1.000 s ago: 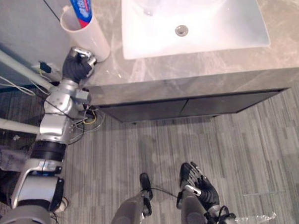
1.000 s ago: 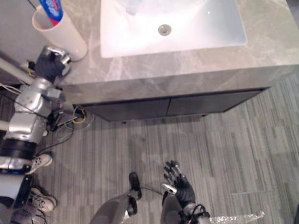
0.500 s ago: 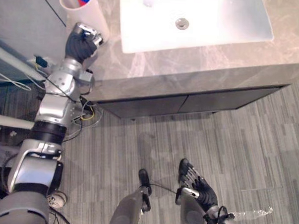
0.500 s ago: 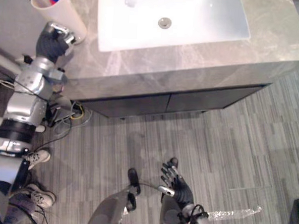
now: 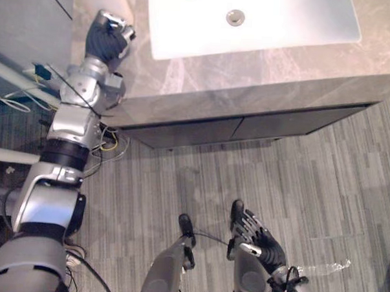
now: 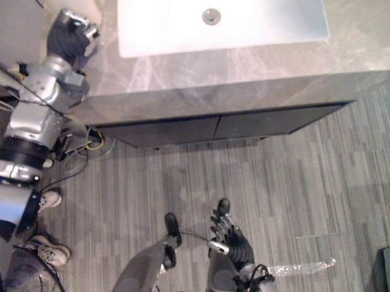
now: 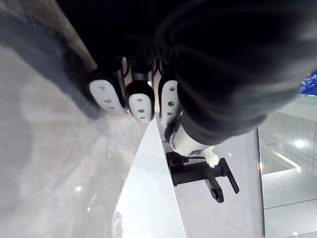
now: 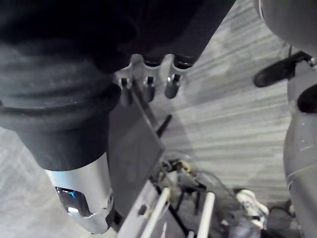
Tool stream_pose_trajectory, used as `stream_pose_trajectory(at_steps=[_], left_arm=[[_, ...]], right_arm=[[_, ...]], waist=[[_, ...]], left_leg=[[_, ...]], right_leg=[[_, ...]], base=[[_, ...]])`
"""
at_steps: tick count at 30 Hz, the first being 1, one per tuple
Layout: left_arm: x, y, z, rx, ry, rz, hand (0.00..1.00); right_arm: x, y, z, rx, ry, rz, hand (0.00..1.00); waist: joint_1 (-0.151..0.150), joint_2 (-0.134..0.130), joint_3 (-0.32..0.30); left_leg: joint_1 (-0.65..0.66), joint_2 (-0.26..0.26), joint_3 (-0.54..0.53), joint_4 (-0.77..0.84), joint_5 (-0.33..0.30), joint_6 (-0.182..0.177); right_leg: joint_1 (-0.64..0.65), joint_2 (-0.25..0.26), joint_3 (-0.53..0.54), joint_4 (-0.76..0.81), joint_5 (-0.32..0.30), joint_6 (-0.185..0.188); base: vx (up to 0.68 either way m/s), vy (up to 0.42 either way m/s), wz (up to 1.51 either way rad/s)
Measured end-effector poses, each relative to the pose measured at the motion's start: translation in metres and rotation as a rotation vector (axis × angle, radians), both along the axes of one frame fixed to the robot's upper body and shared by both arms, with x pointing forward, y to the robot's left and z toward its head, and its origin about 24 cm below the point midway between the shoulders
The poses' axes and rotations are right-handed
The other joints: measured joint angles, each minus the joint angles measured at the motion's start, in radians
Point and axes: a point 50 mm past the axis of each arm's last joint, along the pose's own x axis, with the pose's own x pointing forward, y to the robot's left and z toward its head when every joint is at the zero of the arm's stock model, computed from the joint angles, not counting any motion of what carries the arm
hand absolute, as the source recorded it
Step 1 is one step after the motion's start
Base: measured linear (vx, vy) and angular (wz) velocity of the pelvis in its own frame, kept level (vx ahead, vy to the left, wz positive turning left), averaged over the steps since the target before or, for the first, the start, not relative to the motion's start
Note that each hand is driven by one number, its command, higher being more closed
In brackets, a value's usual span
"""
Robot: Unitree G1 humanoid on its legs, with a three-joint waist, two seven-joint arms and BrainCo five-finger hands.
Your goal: Organize washtable
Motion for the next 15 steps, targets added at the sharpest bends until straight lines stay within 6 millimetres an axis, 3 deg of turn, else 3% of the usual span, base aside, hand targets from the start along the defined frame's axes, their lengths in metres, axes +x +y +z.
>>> stream_pose_trajectory(at_steps=[7, 15], left_arm=[[0.006, 0.008, 0.02, -0.04, -0.02, 0.043, 1.0], [0.005, 0.013, 0.05, -0.033, -0.065, 0.077, 1.0]], right_arm=[[0.0, 0.0, 0.0, 0.005, -0.002, -0.002, 0.0], [0.002, -0.002, 0.007, 0.017, -0.03, -0.001, 0.0]], waist=[[-0.015, -0.022, 0.022], [-0.02, -0.026, 0.051]], left_leg=[[-0.01, 0.001, 0.002, 0.012, 0.0, 0.0], [-0.028, 0.001, 0.005, 0.017, 0.0, 0.0]], right_leg=[[-0.007, 0.0, 0.005, 0.0, 0.007, -0.001], [-0.023, 0.0, 0.008, 0.0, 0.013, -0.005]], base=[[0.0, 0.0, 0.0], [0.0, -0.001, 0.0]])
